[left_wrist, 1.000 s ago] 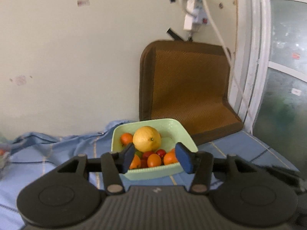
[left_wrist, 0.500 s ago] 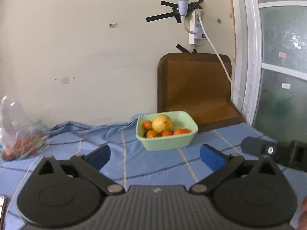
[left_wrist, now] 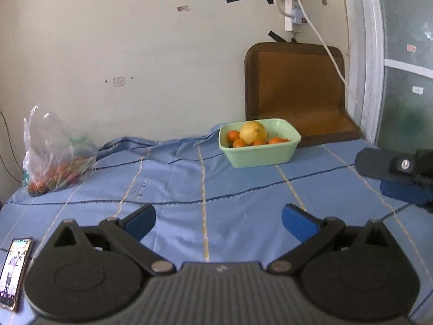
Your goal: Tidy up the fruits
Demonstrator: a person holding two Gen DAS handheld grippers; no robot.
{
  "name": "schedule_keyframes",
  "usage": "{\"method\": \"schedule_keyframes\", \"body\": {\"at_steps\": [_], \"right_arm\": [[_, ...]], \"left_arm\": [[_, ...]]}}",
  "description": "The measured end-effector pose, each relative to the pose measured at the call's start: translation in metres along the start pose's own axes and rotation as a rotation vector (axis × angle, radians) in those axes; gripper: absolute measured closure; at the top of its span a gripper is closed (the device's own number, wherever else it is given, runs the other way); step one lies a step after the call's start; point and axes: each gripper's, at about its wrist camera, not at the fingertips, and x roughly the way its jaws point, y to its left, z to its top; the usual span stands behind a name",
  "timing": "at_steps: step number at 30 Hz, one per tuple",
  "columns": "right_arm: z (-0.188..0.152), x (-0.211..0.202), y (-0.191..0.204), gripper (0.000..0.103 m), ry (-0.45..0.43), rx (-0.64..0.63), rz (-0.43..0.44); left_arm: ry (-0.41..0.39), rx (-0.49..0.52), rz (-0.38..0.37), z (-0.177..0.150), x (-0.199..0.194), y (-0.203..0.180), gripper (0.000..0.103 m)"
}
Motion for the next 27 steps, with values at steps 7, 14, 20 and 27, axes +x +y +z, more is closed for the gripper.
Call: {"method": "schedule_keyframes", "body": {"at_steps": [7,14,20,27], "right_arm": [[-0.004,0.006,-0.002,0.026,0.022,0.009,0.0],[-0.01,0.018,-0.004,0.026,0.064,0.021,-0.001],[-0.011,0.023,-0.007,0.024,0.073,0.033,-0.011],[-0.014,0.03,-0.015,0.024,0.093,0.057,-0.027]], "left_arm": [[0.024,0.008,0.024,-0.01,0.01,0.001,0.0],[0.049,0.018,0.046,-0.018,0.024,0.003,0.0],[0.102,0.033,0.069,-0.023,0.037,0.001,0.0],[0.167,0.015,0.087,-0.029,0.052,0.007,0.0]]}}
